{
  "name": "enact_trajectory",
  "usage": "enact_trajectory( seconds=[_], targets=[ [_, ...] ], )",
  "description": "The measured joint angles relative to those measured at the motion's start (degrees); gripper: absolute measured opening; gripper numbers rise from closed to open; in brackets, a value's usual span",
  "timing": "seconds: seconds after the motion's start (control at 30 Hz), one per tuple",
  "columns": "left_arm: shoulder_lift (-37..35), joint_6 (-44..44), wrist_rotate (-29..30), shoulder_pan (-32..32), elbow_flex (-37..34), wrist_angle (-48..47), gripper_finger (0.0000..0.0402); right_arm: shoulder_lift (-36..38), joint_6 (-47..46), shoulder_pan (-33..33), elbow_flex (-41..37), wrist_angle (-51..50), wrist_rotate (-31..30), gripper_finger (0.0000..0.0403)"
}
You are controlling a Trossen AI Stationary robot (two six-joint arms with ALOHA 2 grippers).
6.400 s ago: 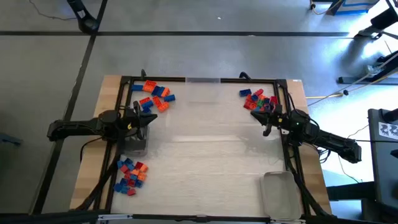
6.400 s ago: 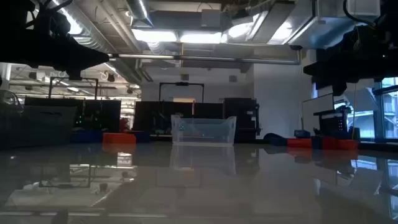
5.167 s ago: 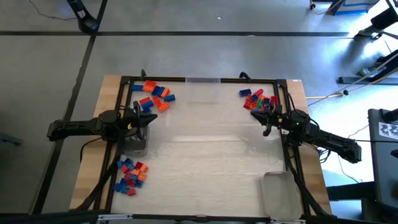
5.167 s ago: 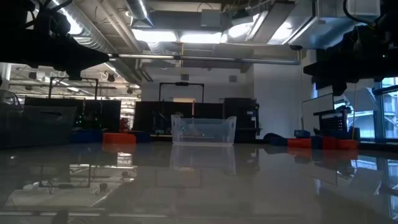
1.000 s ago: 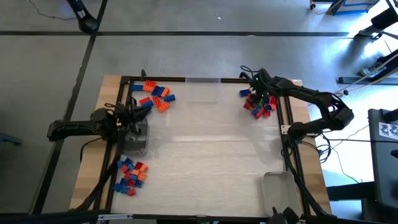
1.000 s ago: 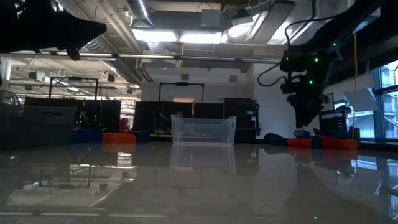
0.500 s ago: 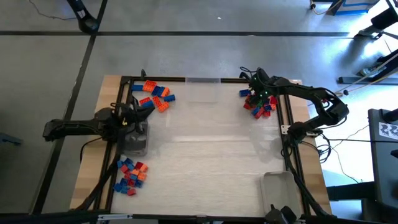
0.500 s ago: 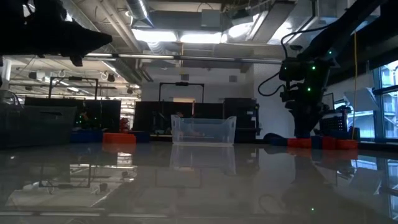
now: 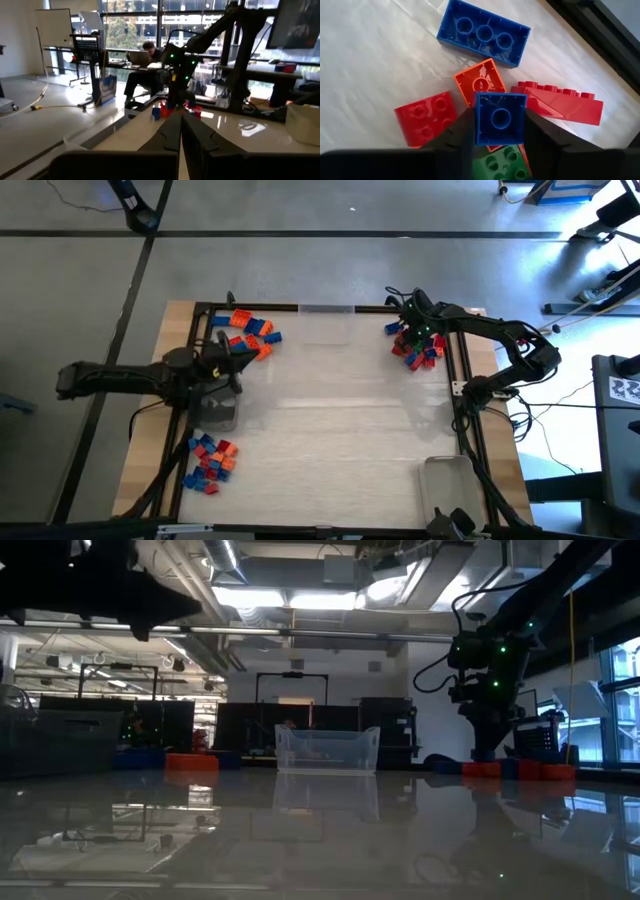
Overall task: Sort blocks by size
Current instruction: Put the blue 4 stud game piece into the transparent bin
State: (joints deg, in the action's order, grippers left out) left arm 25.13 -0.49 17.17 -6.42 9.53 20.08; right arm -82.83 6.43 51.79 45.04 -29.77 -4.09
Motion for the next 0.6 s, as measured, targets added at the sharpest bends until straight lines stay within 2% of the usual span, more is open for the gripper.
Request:
enact_trajectory(
  seconds=[0.13,0.37,0.6],
  targets=[
    [3.29,0.32,0.00,-0.02,1.37,0.17,0.0001,0.00,0.98,0.00,0.00,-0.10,0.15,0.0143],
    [6.22,0.39,0.00,-0.02,1.65,0.49,0.0001,1.74,1.04,-0.02,0.06,-0.29,0.96,0.0134],
    [6.53,1.06,-0.01,-0.02,1.72,3.61,0.0001,5.06,-0.24,-0.19,3.30,1.14,8.80,0.0138]
  ],
)
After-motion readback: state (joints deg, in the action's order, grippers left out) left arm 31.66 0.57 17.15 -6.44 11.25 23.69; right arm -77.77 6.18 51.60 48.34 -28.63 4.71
